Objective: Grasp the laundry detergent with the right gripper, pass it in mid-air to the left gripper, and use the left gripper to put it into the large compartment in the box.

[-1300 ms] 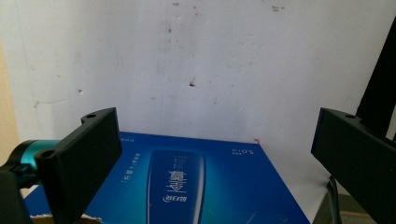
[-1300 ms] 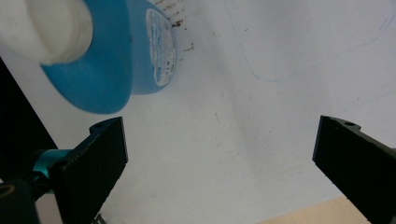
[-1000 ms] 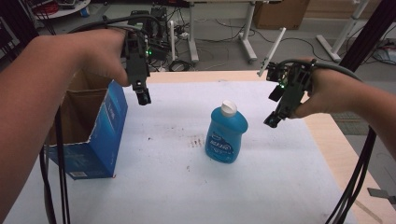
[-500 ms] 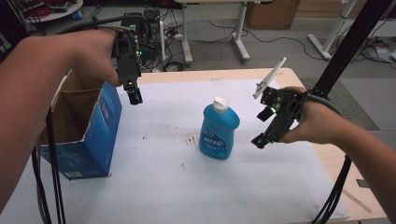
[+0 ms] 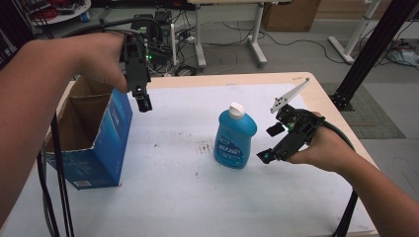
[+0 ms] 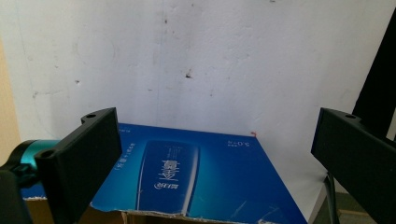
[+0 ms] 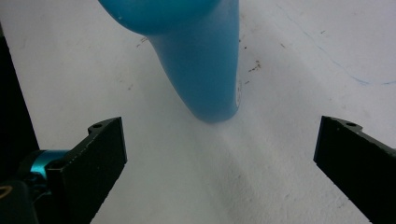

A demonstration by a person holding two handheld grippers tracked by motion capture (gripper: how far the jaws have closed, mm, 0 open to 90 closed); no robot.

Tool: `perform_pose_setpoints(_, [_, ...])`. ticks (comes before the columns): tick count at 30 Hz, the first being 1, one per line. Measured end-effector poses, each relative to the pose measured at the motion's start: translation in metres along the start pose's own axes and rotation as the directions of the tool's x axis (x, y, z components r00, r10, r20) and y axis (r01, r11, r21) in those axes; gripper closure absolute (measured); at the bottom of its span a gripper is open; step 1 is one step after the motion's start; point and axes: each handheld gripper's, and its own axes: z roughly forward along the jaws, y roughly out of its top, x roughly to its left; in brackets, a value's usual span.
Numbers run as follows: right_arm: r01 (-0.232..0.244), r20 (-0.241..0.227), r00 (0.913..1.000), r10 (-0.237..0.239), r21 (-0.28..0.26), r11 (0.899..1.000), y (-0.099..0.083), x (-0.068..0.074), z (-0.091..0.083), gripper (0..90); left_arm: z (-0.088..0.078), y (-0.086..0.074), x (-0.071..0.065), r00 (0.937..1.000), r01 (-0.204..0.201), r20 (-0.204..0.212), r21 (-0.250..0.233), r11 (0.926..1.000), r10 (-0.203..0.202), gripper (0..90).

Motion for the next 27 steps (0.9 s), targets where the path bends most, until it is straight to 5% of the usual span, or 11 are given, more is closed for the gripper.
perform_pose_setpoints(27, [-0.037, -0.036, 0.9989, 0.032, -0.147, 0.988, -0.002, -0.006, 0.047, 1.3, 0.003, 0.002, -0.003, 1.0000, -0.006, 0.001, 0.009, 0.9999, 0.006, 1.7])
